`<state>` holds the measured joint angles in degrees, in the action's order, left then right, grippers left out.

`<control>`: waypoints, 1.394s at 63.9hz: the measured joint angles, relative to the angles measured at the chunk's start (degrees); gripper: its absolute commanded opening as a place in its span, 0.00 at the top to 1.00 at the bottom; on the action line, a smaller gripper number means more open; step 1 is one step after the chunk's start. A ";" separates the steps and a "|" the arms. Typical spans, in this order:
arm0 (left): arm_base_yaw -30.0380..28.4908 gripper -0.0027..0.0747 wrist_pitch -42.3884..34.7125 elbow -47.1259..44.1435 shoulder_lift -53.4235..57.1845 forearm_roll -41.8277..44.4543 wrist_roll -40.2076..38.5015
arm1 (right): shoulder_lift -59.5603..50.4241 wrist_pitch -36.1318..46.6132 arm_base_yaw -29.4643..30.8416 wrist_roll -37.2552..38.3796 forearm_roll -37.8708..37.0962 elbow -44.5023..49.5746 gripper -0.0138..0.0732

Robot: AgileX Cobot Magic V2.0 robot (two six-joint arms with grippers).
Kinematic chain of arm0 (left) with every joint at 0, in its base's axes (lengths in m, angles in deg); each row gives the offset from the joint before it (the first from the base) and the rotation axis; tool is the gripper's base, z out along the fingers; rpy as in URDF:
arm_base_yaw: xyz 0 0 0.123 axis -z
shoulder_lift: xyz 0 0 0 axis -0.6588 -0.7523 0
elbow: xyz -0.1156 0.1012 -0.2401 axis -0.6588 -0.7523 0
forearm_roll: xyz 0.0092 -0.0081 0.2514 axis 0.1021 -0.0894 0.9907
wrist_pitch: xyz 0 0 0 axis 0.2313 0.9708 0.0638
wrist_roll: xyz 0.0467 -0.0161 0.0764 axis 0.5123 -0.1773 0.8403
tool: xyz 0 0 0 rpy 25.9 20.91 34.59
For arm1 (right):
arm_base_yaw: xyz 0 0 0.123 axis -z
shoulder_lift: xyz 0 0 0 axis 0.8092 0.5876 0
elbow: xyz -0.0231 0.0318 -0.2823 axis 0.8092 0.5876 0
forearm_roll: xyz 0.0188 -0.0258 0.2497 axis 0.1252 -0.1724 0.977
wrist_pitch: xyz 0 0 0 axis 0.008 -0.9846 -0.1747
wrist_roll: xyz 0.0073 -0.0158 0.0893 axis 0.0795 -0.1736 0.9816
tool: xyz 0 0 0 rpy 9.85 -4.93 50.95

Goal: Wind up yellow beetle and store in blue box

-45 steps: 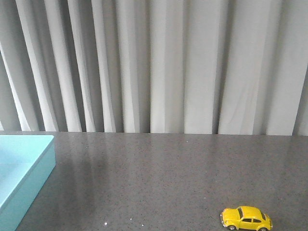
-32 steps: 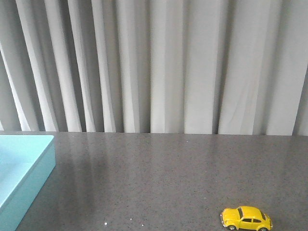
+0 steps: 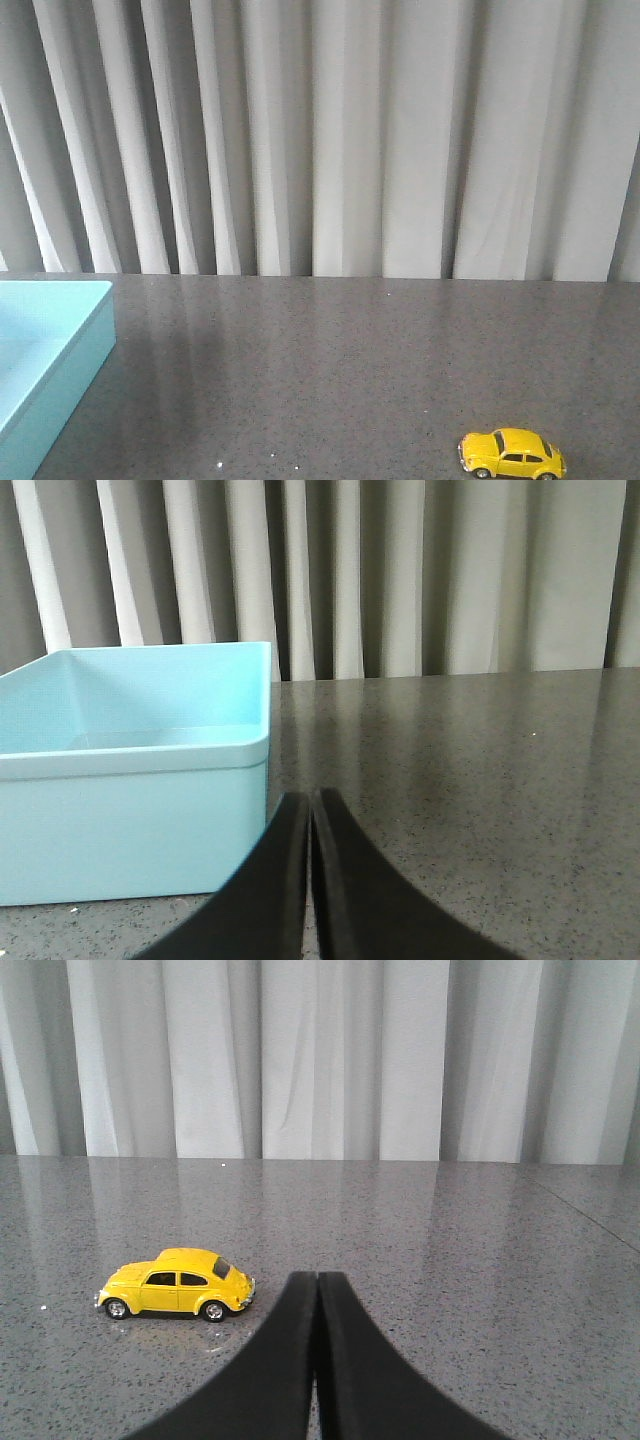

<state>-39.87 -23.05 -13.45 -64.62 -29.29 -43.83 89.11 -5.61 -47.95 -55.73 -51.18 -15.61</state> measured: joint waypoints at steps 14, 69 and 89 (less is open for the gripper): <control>0.00 0.97 0.00 0.00 0.00 0.00 0.00 | 0.00 0.00 0.00 0.00 0.00 0.00 0.85; 0.00 0.97 11.52 30.51 -14.38 1.27 0.00 | 14.85 -17.23 0.00 -2.98 0.00 -28.47 0.85; 0.00 0.97 25.53 44.58 -36.58 1.27 0.00 | 36.38 -30.23 0.00 -3.21 -0.04 -43.07 0.85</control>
<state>-39.87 2.48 31.13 -101.20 -28.02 -43.83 125.49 -35.84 -47.95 -58.94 -51.22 -58.69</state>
